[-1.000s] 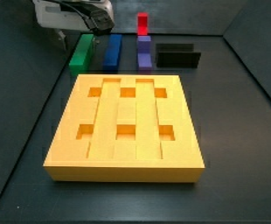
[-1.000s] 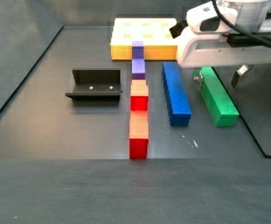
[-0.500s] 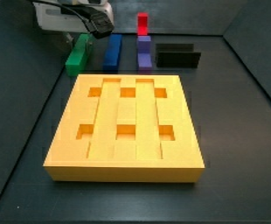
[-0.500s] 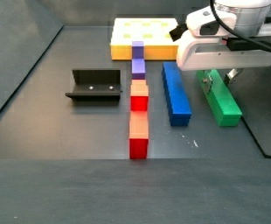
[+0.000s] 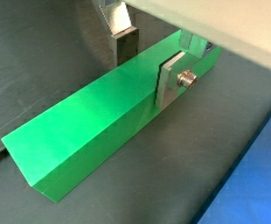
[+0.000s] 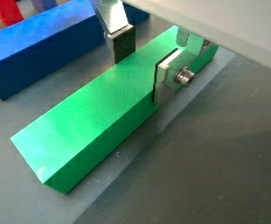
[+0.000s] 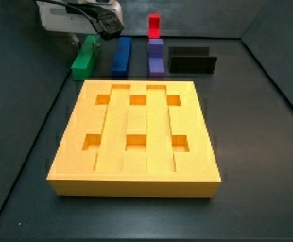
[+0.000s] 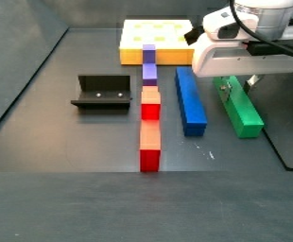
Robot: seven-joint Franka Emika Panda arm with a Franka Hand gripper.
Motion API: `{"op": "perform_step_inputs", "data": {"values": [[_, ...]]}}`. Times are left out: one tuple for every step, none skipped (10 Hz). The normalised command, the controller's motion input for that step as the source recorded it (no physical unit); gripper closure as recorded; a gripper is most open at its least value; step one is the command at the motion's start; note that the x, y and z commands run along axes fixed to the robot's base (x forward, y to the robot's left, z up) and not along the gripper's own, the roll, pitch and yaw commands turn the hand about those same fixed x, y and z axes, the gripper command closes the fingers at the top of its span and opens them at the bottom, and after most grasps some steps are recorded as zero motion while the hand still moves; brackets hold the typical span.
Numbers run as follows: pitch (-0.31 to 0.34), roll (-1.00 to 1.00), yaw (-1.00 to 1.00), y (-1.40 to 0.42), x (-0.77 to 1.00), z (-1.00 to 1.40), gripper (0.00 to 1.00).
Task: Pick up the green object. Move up. Move to above the board. Insert the green object.
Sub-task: Pick up the green object, then move up.
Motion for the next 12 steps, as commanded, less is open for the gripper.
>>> {"op": "perform_step_inputs", "data": {"values": [[0.0, 0.0, 0.0, 0.0, 0.0, 0.0, 1.0], [0.0, 0.0, 0.0, 0.0, 0.0, 0.0, 1.0], [0.0, 0.0, 0.0, 0.0, 0.0, 0.0, 1.0], [0.0, 0.0, 0.0, 0.0, 0.0, 0.0, 1.0], [0.0, 0.0, 0.0, 0.0, 0.0, 0.0, 1.0], [0.0, 0.0, 0.0, 0.0, 0.0, 0.0, 1.0], [0.0, 0.0, 0.0, 0.0, 0.0, 0.0, 1.0], [0.0, 0.0, 0.0, 0.0, 0.0, 0.0, 1.0], [0.0, 0.0, 0.0, 0.0, 0.0, 0.0, 1.0], [0.0, 0.0, 0.0, 0.0, 0.0, 0.0, 1.0], [0.0, 0.0, 0.0, 0.0, 0.0, 0.83, 1.0], [0.051, -0.01, 0.0, -0.01, -0.04, 0.8, 1.0]]}}
